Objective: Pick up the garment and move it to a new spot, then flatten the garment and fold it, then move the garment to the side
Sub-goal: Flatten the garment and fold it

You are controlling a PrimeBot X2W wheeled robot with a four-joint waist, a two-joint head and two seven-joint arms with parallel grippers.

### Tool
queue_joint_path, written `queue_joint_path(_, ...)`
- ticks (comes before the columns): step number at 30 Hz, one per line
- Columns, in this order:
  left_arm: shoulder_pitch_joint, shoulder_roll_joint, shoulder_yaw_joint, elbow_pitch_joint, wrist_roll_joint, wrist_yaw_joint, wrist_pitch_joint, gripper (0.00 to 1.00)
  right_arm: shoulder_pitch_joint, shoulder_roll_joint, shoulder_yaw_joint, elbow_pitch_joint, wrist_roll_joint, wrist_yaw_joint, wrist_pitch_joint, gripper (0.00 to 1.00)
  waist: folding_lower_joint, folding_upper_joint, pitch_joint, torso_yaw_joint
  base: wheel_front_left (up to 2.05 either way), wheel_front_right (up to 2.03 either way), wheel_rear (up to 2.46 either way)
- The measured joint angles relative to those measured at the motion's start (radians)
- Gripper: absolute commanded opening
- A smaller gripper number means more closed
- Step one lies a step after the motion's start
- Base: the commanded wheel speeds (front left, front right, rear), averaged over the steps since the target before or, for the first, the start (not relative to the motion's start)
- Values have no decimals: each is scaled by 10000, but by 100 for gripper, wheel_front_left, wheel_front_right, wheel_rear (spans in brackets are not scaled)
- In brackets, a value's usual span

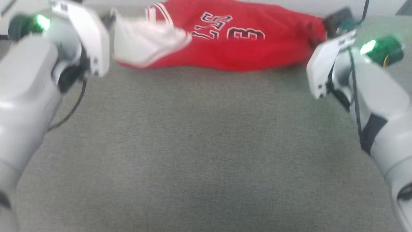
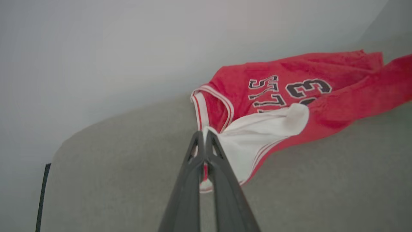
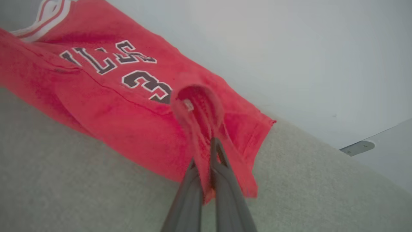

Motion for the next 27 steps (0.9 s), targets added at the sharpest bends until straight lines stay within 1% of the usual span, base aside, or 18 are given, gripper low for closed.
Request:
queue_joint_path(2,588,389,-88,-395,-268,0,485,0,577,-263,529,-729,725,0,437,0,0,0,-165,58,0,0,0)
queue_joint_path(4,1262,616,-98,-846,-594,40,882,0,1235,-704,1066,-1592,1522,0,905,0,0,0,-323,110,0,0,0)
queue_joint_path(6,1893,788,-236,-1448,-719,253,1327,0,1923,-1290,1530,-2552,2368,0,1323,0,0,0,-459,167,0,0,0)
queue_joint_path(9,2737,1306,-297,-2556,-1095,826,1891,0,2832,-2268,2132,-4094,3469,0,1887,0,0,0,-626,217,0,0,0)
queue_joint_path(14,4353,2422,-403,-5101,-1657,2050,2550,0,4182,-3800,2780,-6314,4790,0,2433,0,1,0,-762,227,0,0,0)
queue_joint_path(18,5567,3415,-454,-7193,-1944,3275,2798,0,5115,-4817,3160,-7845,5501,0,2700,0,0,0,-761,231,0,0,0)
queue_joint_path(23,6869,4293,-646,-9471,-2372,4571,3035,0,6095,-5860,3287,-9089,6243,0,2901,0,0,1,-755,232,0,0,0)
queue_joint_path(27,7581,4928,-828,-10732,-2579,5392,3306,0,6768,-6479,3348,-9737,6753,0,3020,0,0,0,-725,192,0,0,0)
